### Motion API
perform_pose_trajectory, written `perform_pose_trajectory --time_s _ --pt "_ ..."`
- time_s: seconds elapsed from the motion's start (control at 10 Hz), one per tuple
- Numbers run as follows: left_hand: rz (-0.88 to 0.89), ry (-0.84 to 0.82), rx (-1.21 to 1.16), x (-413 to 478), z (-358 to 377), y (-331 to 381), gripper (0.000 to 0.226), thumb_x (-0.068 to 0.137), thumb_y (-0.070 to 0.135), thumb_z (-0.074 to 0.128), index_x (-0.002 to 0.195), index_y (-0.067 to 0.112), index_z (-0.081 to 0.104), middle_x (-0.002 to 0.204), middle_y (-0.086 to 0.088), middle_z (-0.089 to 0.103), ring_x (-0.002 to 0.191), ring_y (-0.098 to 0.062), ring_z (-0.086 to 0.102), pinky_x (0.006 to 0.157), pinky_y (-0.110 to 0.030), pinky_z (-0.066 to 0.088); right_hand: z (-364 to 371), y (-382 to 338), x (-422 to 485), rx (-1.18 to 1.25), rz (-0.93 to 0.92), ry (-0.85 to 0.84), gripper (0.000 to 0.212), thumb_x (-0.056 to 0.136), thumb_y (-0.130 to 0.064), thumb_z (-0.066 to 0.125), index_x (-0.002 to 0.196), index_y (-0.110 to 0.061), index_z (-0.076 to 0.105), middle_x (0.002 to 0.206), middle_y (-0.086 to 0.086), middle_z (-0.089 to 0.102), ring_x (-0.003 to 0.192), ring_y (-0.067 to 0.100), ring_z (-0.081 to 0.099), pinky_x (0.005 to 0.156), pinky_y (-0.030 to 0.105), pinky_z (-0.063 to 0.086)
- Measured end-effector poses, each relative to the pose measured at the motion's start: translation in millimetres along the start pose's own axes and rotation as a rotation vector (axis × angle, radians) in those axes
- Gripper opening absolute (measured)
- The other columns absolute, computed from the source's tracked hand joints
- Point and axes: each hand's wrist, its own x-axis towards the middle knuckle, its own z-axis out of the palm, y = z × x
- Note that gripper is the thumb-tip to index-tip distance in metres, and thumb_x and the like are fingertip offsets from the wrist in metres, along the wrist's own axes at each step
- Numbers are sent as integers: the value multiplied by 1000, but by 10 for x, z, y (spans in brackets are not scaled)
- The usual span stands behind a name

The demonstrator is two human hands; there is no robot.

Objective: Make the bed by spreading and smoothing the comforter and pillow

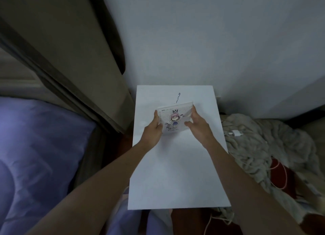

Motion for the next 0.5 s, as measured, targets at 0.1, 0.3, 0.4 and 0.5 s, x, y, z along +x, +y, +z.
perform_pose_trajectory --time_s 0.1,0.3,0.4,0.5 --pt "11 -23 75 -37 31 -2 64 101 21 34 151 39 -1 147 -1 46 127 -30 50 98 -29 41 19 62 -4 35 -9 -16 83 79 -25 52 143 -56 10 144 -18 46 125 14 50 88 28 38" --pt "-29 -41 128 -49 52 16 66 100 35 36 152 28 -4 148 -5 45 130 -31 48 105 -37 39 27 88 -31 91 22 -53 89 76 -24 55 144 -56 6 149 -16 40 124 16 48 91 25 36" --pt "-38 -59 148 -51 37 51 67 99 37 37 152 26 -2 147 -6 46 128 -32 49 105 -38 41 -5 62 -9 71 27 -55 88 79 -21 55 146 -52 7 148 -14 41 122 18 51 88 24 37" --pt "-28 -58 140 -79 45 96 73 100 35 39 152 23 -11 152 -5 38 132 -31 46 104 -34 39 -50 -41 -65 1 49 67 81 87 -14 54 151 -38 10 152 -5 38 125 22 50 90 25 38"
